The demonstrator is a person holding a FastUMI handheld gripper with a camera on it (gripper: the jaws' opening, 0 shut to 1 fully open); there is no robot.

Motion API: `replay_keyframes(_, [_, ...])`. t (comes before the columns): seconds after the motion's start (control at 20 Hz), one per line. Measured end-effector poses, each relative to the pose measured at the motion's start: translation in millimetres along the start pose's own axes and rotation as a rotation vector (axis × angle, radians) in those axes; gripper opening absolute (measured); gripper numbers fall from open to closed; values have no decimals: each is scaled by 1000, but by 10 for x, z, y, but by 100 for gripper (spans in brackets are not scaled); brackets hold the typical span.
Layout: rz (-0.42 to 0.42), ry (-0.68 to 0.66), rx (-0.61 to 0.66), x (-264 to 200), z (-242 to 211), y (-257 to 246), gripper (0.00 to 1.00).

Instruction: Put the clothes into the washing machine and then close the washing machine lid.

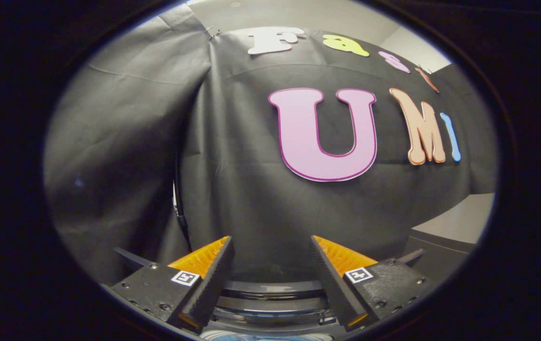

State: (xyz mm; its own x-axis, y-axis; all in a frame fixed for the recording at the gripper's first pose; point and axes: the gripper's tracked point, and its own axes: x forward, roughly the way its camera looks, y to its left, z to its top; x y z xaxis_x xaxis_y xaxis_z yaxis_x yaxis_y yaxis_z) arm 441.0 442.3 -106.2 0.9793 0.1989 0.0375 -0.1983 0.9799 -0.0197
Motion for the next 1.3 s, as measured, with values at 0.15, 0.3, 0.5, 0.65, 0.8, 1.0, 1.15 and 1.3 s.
replay_keyframes(0.15, [6, -1, 0, -63, -8, -8, 96])
replay_keyframes(0.3, [-8, -17, -1, -124, 8, -21, 96])
replay_keyframes(0.5, [-16, -41, 0, -256, -7, -11, 97])
replay_keyframes(0.65, [-18, -55, 3, -339, -8, -24, 97])
replay_keyframes(0.8, [-20, -55, -2, -399, -15, -27, 97])
replay_keyframes(1.0, [-28, -49, 1, -452, -33, -36, 97])
replay_keyframes(1.15, [-26, -38, -1, -517, -57, -36, 97])
replay_keyframes(1.3, [-23, -30, -1, -576, -79, -31, 97])
